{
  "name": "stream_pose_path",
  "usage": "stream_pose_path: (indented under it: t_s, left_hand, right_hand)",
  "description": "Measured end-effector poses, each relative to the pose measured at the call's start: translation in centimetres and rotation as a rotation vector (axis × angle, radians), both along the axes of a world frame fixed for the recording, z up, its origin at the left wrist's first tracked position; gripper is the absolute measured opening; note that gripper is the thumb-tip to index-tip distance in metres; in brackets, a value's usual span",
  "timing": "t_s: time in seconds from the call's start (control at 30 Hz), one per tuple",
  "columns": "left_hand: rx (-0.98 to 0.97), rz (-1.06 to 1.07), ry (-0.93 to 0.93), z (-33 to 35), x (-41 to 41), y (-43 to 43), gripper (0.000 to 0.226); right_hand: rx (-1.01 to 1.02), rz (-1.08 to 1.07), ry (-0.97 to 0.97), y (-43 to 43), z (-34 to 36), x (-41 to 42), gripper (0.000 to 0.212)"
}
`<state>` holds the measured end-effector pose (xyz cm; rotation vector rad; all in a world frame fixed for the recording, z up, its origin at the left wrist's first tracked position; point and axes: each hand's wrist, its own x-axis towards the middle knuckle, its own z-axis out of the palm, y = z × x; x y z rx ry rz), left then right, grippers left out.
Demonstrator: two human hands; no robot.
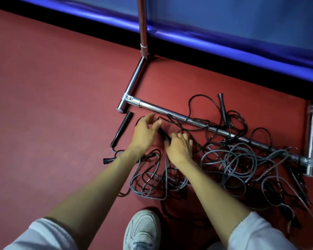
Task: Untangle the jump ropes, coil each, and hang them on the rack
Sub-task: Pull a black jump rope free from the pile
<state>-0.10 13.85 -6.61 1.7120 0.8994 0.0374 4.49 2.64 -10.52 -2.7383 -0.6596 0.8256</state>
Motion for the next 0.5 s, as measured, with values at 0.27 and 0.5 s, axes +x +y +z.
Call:
stream_pose_path:
  t_s: [0.27,0.5]
  left_hand:
    - [0.016,0.235,-0.06,3.5,-0.2,2.3,0.014]
    - [0.047,0.209,-0.071,12.4,1.5,0.3,0.006]
  right_hand:
    - [0.48,-0.439,0.792,-0.8,8.0,3.5,0.037]
    - [0.929,-0.855,1.109,-3.7,19.9,6.9,0.042]
